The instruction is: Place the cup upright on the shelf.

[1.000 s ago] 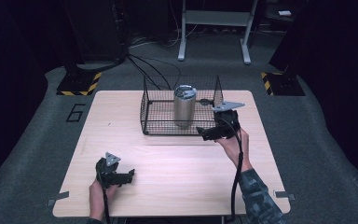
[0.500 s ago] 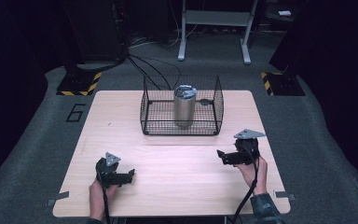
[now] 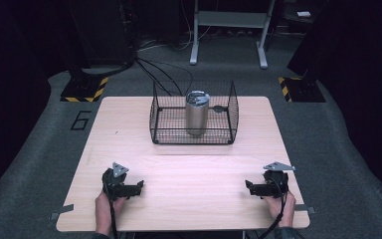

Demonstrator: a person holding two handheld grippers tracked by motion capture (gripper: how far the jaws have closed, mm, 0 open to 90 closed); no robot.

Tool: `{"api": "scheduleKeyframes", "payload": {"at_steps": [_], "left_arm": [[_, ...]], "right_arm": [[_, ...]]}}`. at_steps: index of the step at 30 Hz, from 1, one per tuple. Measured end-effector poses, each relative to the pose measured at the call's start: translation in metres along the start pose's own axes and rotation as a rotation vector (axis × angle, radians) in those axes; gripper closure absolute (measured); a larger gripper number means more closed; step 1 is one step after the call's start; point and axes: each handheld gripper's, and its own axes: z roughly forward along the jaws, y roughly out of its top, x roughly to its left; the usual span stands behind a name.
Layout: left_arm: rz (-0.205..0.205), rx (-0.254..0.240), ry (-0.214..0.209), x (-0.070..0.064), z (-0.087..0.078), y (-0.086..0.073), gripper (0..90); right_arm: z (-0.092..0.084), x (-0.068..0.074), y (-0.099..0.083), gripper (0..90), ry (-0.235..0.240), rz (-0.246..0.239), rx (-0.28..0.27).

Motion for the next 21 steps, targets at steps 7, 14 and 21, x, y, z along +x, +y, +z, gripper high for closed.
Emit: {"api": "scheduleKeyframes", "payload": {"at_steps": [7, 14, 21], "left_arm": [[0.000, 0.000, 0.002, 0.000, 0.000, 0.000, 3.1], [0.001, 0.000, 0.001, 0.000, 0.000, 0.000, 3.2], [0.001, 0.000, 0.001, 0.000, 0.000, 0.000, 3.1]], "right_arm": [[0.002, -0.010, -0.023, 0.0, -0.048, 0.029, 0.012], [0.002, -0.014, -0.029, 0.0, -0.085, -0.004, -0.017], [0.002, -0.018, -0.028, 0.0, -0.050, -0.044, -0.009]]}}
